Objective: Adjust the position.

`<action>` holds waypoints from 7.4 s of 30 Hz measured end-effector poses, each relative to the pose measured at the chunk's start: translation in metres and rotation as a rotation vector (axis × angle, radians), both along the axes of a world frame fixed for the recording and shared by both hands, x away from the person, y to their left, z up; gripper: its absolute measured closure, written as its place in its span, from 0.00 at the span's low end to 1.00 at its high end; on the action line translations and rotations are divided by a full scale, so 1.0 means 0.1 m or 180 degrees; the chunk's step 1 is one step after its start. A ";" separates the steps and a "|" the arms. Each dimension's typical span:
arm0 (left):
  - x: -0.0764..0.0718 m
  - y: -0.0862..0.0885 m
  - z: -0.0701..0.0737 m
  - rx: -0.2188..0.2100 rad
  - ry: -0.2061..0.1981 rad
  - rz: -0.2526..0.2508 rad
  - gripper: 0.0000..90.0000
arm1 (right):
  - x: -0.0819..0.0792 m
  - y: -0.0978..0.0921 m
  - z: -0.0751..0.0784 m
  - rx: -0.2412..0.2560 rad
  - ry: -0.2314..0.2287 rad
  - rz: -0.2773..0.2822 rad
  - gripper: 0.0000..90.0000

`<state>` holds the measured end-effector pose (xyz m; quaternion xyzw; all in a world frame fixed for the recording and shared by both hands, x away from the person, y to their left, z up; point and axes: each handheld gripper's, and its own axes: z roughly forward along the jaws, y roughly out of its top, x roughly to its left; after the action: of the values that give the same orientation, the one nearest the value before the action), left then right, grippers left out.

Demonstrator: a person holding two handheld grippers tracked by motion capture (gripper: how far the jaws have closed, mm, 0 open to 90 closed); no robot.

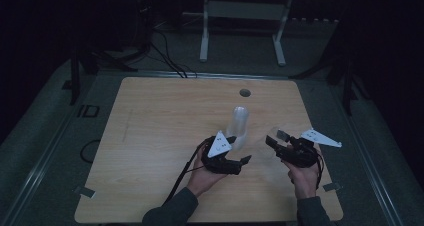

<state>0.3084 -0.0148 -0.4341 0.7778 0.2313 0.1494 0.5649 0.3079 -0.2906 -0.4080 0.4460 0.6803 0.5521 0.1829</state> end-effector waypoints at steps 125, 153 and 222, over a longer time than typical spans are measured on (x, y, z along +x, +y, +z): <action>0.02 -0.42 -0.14 -0.0184 -0.0200 -0.0157 0.35 | -0.03 -0.13 -0.18 0.1192 0.0360 0.0654 0.32; 0.06 -0.23 -0.06 -0.0039 -0.0264 -0.0092 0.35 | -0.09 -0.21 -0.17 0.0733 0.0322 0.0591 0.37; 0.08 -0.11 -0.02 0.0527 -0.0275 -0.0422 0.35 | -0.10 -0.01 0.17 -0.1490 0.0216 0.0895 0.39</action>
<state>0.3163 -0.0257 -0.4361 0.8283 0.1417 0.1637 0.5168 0.2975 -0.2912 -0.3912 0.3111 0.8503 0.3845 0.1796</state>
